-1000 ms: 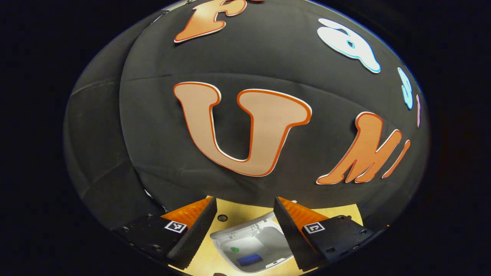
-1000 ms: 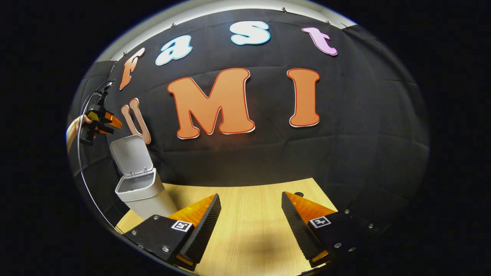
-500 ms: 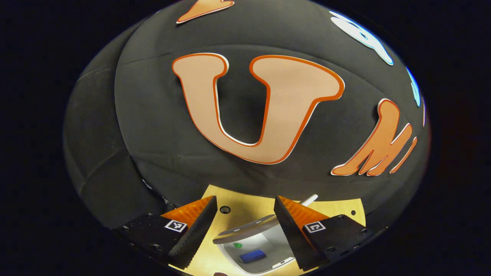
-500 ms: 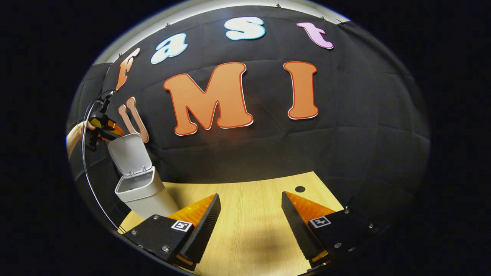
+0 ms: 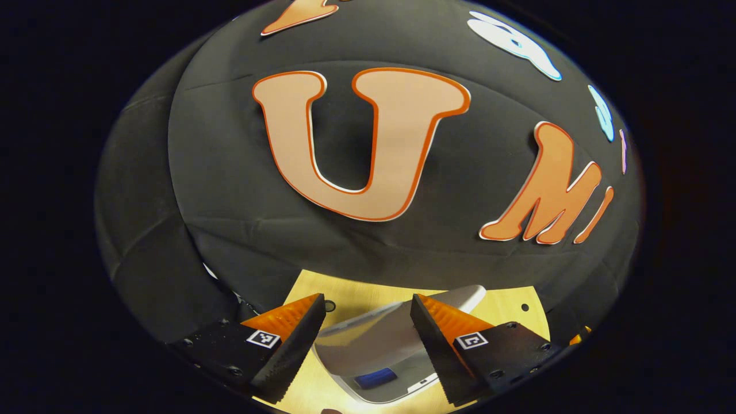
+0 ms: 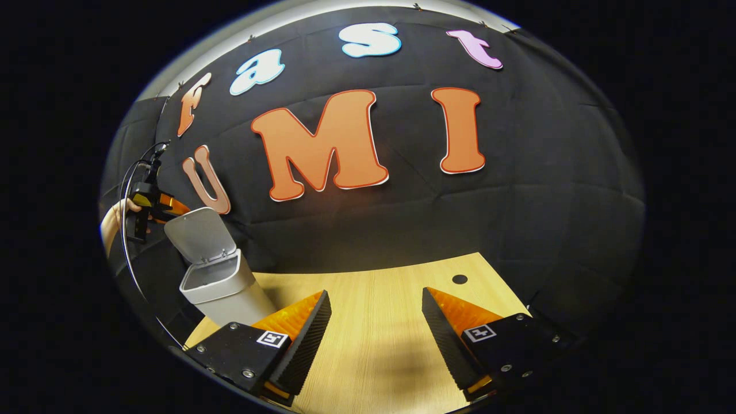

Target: Press the lid of the desktop garbage bin to open it, pick up the crumpled paper on the desktop and throw it into the bin, then pick up the pop can on the desktop and drop it into the bin, and finally close the garbage bin lid.

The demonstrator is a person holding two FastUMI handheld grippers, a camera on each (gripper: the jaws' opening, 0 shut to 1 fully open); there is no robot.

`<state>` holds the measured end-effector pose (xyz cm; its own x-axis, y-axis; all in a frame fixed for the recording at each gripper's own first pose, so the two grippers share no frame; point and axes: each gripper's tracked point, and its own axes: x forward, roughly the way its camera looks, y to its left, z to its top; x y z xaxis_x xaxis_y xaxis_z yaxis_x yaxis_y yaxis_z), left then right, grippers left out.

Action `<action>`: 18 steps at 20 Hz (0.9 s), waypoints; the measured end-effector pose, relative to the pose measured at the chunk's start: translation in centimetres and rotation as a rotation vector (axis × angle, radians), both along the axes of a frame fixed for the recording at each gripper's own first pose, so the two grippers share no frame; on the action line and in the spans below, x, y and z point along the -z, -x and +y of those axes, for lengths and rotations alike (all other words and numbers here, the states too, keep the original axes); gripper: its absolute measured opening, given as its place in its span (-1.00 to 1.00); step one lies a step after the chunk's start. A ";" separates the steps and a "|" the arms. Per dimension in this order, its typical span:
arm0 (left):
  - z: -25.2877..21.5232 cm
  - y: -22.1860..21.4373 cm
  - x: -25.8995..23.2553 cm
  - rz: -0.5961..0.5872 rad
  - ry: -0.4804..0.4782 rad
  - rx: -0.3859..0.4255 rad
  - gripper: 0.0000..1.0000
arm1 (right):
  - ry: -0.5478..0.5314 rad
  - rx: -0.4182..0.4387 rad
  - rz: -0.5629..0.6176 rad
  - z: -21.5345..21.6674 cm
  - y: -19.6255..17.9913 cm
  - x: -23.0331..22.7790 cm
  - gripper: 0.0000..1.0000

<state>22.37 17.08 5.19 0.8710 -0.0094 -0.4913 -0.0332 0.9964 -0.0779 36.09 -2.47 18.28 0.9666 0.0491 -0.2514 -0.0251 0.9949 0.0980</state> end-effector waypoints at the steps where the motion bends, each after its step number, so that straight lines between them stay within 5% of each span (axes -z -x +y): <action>1: -0.3 0.7 0.5 -0.002 0.009 0.003 0.89 | 0.002 -0.004 0.001 0.1 0.2 0.1 0.89; 18: -4.2 7.5 13.0 0.051 -0.051 0.071 0.90 | -0.012 -0.051 0.019 0.6 2.5 0.3 0.89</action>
<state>14.90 12.90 -7.86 0.8430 -0.0436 -0.5361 0.0347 0.9990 -0.0266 33.55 -1.88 17.94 0.9580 0.1010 -0.2684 -0.0734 0.9911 0.1111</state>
